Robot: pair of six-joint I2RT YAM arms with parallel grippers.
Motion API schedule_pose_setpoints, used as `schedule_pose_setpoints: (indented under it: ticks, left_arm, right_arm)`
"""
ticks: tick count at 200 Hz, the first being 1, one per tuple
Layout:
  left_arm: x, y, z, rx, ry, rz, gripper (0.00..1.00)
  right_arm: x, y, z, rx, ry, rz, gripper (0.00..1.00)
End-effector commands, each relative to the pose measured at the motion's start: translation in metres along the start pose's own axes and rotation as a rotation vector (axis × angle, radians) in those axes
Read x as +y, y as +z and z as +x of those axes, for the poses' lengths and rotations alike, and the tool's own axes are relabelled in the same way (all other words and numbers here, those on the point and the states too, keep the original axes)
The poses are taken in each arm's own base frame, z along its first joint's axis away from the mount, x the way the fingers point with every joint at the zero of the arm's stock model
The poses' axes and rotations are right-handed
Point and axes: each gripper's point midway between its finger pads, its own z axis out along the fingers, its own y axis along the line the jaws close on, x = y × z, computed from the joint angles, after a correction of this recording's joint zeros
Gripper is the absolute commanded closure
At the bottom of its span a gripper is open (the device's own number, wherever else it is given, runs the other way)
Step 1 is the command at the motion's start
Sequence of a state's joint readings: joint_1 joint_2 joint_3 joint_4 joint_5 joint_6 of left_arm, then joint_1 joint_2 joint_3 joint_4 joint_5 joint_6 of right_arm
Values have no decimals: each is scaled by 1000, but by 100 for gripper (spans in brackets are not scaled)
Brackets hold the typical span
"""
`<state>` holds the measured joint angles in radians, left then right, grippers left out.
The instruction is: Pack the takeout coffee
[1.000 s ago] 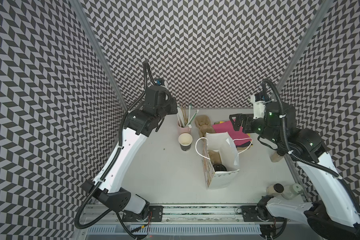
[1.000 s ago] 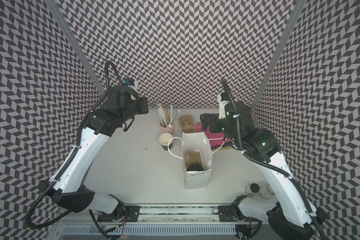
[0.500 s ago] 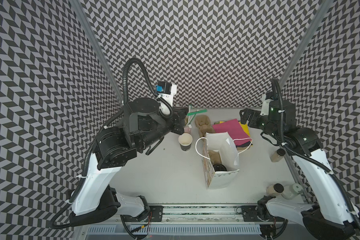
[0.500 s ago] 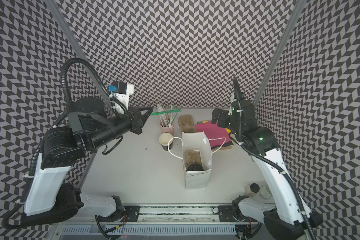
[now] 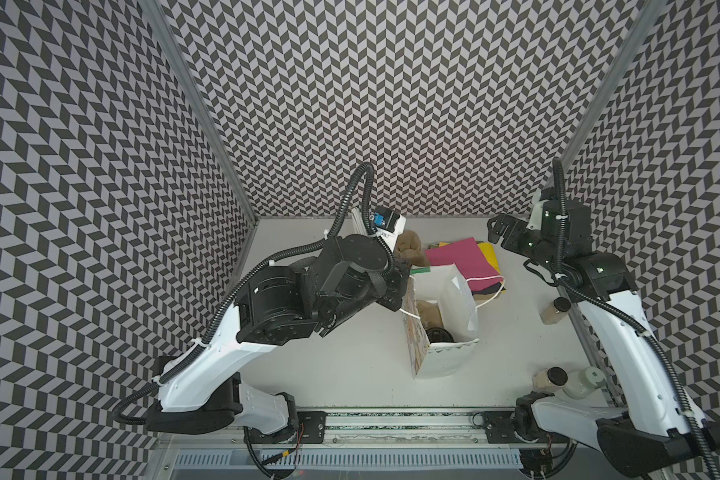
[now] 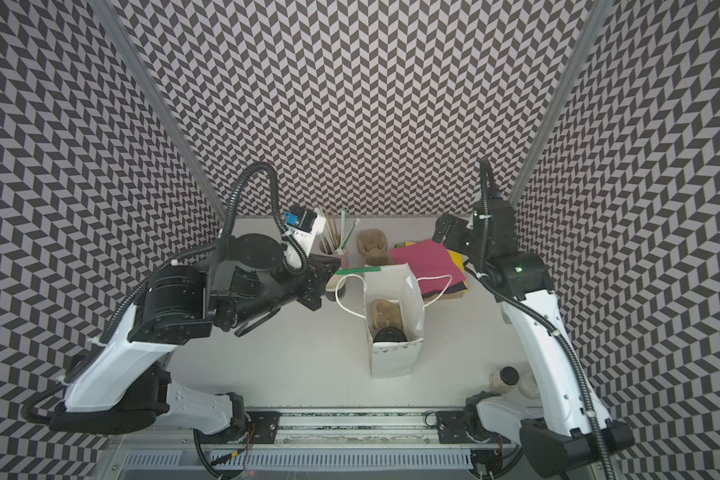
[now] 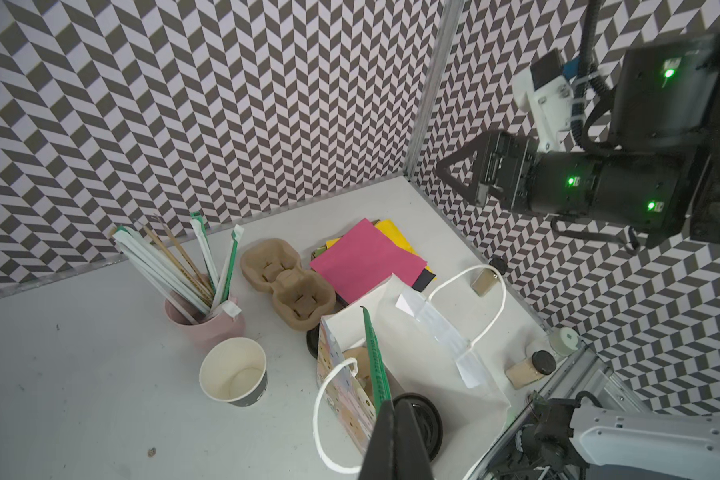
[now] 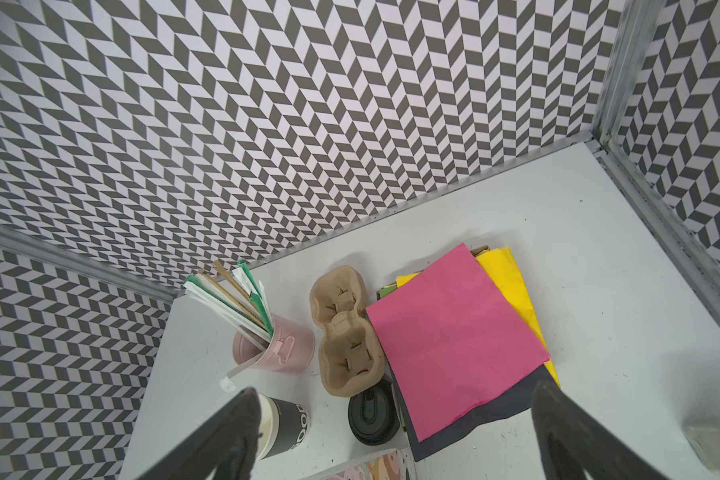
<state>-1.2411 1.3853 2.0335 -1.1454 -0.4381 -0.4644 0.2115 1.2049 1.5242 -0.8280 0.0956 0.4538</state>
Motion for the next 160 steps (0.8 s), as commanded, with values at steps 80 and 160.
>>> schedule_pose_setpoints:
  ticks: [80, 160]
  left_arm:
    - [-16, 60, 66, 145, 80, -25, 100]
    - [0, 124, 109, 241, 100, -50, 100]
  right_arm:
    - [-6, 26, 14, 18, 70, -63, 1]
    - [-17, 55, 42, 71, 104, -71, 0]
